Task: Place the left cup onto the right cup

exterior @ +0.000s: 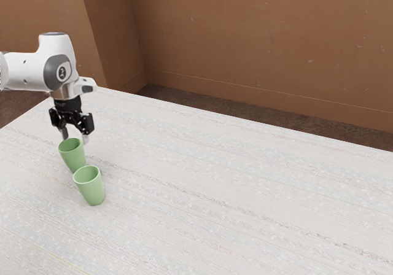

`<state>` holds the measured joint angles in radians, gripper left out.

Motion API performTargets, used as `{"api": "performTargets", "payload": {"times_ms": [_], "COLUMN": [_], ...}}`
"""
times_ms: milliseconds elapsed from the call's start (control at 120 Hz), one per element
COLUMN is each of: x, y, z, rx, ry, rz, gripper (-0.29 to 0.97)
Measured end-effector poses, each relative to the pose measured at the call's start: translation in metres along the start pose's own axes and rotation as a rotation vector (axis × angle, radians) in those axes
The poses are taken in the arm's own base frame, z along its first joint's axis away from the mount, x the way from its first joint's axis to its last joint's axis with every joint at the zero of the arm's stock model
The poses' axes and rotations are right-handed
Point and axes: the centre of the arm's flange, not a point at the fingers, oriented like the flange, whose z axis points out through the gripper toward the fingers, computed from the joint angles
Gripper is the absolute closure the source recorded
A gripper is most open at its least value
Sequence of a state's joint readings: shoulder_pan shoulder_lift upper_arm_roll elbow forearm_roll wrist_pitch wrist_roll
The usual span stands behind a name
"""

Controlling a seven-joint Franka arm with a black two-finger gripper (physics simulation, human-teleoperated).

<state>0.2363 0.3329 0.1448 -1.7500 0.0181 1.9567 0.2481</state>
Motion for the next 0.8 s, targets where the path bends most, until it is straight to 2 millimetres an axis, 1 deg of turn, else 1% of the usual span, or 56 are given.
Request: {"api": "performTargets", "payload": {"times_ms": [133,217,392,800], "x": [0.007,0.008,0.009,0.013], "y": [-0.002,-0.008,-0.014,-0.017], "z": [0.005,0.011,0.023,0.042], "rx": [0.003,0.003,0.0,-0.013], "ry": [0.0,-0.007,-0.022,-0.034], "rz": [0.011,0.006,0.006,0.015], "gripper": [0.12,0.12,0.12,0.13]}}
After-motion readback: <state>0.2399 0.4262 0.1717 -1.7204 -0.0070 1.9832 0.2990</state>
